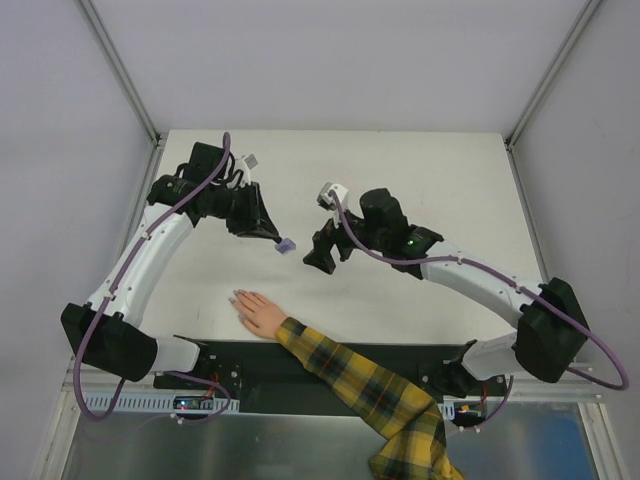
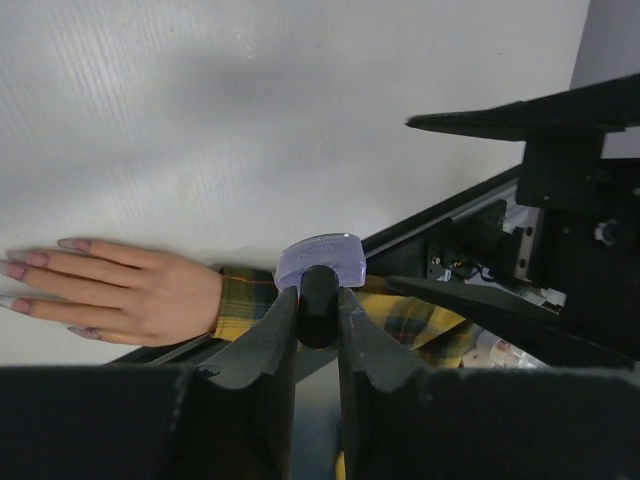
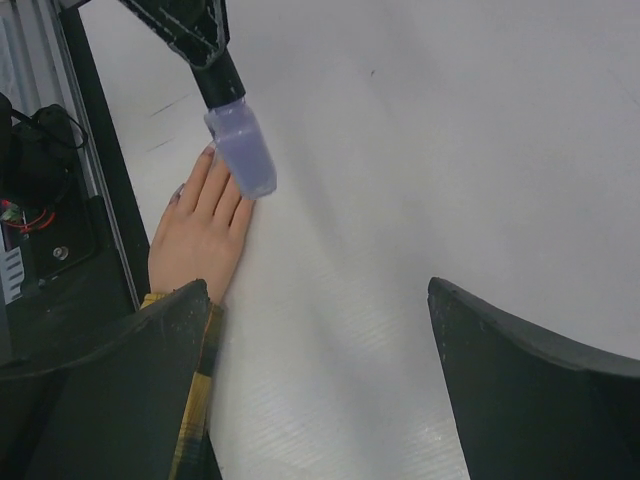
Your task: Paint the nails
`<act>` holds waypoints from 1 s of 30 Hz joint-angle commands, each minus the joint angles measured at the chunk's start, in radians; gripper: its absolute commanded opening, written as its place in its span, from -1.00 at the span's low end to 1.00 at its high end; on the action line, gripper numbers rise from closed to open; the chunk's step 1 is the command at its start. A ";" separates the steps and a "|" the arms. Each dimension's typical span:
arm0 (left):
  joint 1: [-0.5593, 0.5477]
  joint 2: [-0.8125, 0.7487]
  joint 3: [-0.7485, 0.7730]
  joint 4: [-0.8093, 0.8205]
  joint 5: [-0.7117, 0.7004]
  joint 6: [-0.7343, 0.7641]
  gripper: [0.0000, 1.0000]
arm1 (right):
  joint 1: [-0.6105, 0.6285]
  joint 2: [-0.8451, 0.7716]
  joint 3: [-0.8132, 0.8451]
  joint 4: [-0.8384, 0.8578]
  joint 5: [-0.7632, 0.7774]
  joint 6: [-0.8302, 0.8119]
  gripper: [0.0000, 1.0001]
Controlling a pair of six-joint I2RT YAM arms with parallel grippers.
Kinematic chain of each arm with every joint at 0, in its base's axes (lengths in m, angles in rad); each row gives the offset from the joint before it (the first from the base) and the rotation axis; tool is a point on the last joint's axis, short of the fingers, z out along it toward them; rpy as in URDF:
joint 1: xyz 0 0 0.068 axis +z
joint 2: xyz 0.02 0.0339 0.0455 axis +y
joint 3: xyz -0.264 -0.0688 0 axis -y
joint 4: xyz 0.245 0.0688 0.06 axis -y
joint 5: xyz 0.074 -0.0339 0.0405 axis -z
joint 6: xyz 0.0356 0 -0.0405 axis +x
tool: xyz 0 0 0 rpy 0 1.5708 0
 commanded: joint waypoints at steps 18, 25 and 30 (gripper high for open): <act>-0.003 -0.045 -0.027 -0.031 0.153 -0.082 -1.00 | 0.103 0.167 0.029 0.369 -0.078 0.043 0.06; -0.002 -0.036 -0.031 -0.033 0.155 -0.019 -1.00 | 0.103 0.163 0.052 0.340 -0.110 0.075 -0.99; -0.002 -0.030 -0.031 -0.033 0.130 -0.014 -1.00 | 0.104 0.127 0.045 0.297 -0.073 0.057 -0.99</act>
